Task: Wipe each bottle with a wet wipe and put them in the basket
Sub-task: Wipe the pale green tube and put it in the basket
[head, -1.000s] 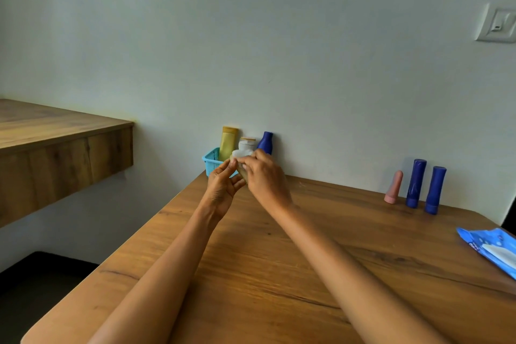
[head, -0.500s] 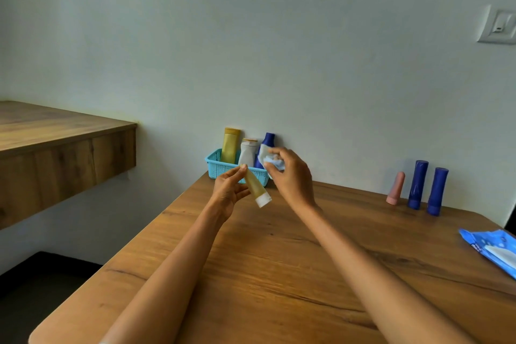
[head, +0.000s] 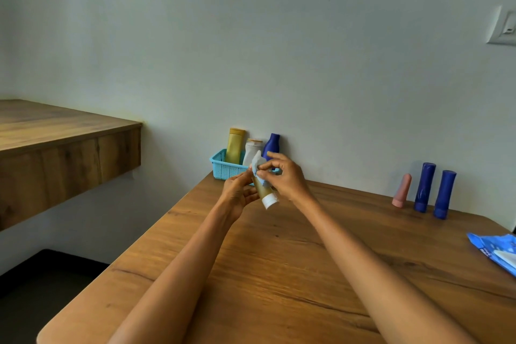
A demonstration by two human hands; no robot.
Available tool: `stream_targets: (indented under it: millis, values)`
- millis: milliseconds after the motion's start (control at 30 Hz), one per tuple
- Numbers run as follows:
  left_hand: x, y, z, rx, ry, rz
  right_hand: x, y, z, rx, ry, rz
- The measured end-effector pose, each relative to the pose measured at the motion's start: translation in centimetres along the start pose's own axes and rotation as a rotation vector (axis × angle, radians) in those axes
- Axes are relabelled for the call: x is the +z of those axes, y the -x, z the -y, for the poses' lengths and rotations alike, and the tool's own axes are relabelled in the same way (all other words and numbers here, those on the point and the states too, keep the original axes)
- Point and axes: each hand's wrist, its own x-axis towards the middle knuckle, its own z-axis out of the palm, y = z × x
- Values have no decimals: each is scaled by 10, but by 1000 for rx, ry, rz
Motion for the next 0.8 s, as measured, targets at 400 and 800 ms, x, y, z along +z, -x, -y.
stream_targets:
  millis: [400,800]
  values:
    - [-5,1,-2,30,-10,-75,-8,39,-11,-334,418,59]
    - [1,-4,-4,-48,-110,-237,12,24,7,-422,590,-13]
